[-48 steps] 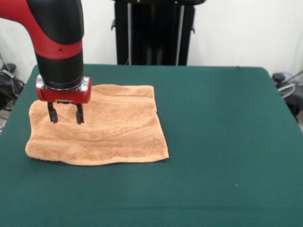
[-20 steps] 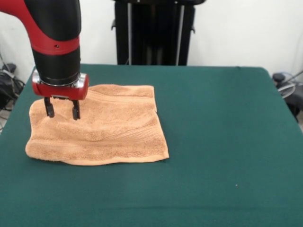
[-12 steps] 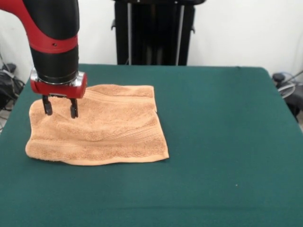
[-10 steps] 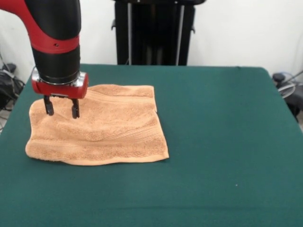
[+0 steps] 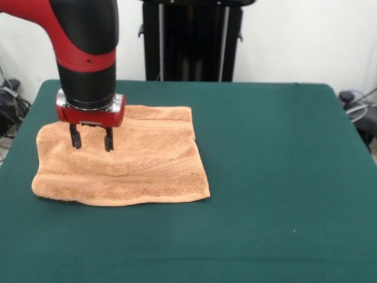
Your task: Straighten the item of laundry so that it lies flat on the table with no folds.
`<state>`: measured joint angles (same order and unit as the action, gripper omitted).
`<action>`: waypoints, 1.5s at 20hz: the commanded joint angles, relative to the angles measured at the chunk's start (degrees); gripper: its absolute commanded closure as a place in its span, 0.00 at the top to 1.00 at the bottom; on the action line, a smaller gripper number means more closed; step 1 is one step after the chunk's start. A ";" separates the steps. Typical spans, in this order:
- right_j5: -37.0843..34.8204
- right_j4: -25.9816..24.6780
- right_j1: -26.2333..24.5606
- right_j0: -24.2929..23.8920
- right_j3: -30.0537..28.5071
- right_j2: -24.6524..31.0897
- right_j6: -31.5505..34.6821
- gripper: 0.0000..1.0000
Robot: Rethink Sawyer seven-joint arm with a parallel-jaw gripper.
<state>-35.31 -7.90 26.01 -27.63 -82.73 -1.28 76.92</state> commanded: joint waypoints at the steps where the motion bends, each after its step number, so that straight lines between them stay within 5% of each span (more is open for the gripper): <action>1: 2.49 1.65 -2.14 2.61 -3.57 -0.27 14.38 1.00; 30: 4.29 2.89 -2.71 1.64 -3.74 0.10 13.11 1.00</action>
<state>-35.31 -6.85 25.10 -25.45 -83.97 -1.62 76.92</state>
